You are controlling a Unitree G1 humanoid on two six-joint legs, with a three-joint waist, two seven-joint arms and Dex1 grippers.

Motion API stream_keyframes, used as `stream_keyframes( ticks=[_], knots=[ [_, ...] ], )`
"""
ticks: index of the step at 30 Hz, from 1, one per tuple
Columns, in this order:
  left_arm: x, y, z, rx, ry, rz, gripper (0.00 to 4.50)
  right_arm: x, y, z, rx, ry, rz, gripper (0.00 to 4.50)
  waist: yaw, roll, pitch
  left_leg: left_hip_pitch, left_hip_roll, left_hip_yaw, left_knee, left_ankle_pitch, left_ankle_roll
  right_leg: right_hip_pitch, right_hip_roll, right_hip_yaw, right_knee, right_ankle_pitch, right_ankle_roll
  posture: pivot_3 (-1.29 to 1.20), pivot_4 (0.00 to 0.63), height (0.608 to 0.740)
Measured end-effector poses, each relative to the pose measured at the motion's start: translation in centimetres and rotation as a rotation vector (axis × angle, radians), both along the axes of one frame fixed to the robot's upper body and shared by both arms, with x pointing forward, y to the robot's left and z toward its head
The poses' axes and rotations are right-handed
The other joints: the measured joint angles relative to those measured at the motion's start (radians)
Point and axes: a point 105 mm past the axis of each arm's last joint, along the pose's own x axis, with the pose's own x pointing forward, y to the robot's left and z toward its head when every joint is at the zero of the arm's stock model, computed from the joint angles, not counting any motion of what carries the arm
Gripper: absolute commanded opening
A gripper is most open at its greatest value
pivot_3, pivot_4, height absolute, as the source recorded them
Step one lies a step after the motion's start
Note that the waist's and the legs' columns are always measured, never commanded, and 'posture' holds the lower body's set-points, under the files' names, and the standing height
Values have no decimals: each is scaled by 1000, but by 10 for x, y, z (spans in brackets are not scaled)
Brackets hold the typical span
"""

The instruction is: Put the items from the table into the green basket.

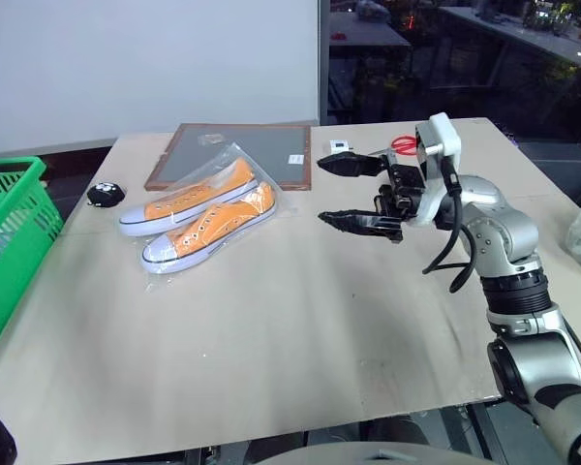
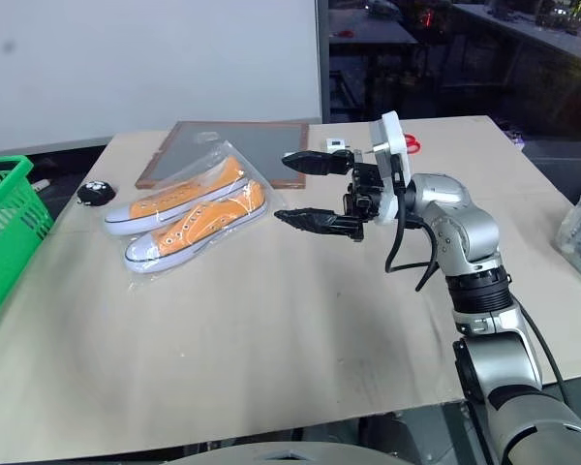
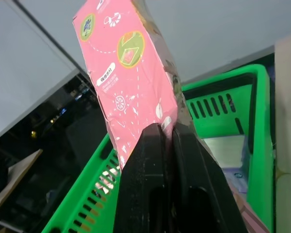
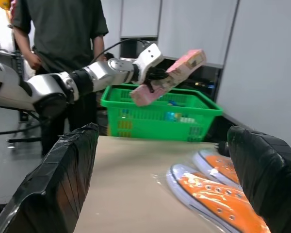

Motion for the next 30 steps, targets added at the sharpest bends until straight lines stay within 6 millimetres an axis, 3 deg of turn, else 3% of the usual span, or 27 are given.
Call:
stream_keyframes(
  ticks=[7, 12, 16, 24, 26, 30],
  knots=[
    [-11, 16, 0, 21, 39, 44, 62, 6, -1, -1, -8, -14, -57, 4500, -26, 0, 0, 0, 0, 0, -1, 0, 0, -5, 0, 0, 9, -3, -4, 209, 0, 740],
    [-24, 28, 6, 166, 182, 106, 62, 7, -3, -5, -12, -19, -82, 4500, -49, 0, 0, 1, 2, 0, -1, 0, 0, -7, 2, 0, 14, -5, -7, 215, 0, 740],
    [-28, 31, 8, 223, 242, 126, 62, 8, -3, -5, -11, -21, -83, 4500, -49, -1, -1, 1, 3, 0, -1, 0, 0, -7, 3, 0, 14, -5, -7, 221, 0, 740],
    [-26, 30, 15, 217, 203, 127, 62, 11, -3, -9, -7, -12, -91, 4500, -45, -3, -2, 0, 2, 0, -1, 0, 0, -7, 2, -1, 14, -5, -7, 224, 0, 740],
    [-27, 31, 18, 227, 195, 139, 62, 11, -3, -9, -8, -12, -91, 4500, -46, -4, -2, 0, 3, 0, -1, 0, 0, -7, 2, -1, 14, -5, -7, 224, 0, 740],
    [-38, 35, 43, 295, 168, 197, 62, 11, -3, -10, -10, -8, -90, 4500, -45, -5, -2, 0, 2, 0, -1, 0, 0, -7, 2, -1, 13, -5, -7, 232, 0, 740]
  ],
)
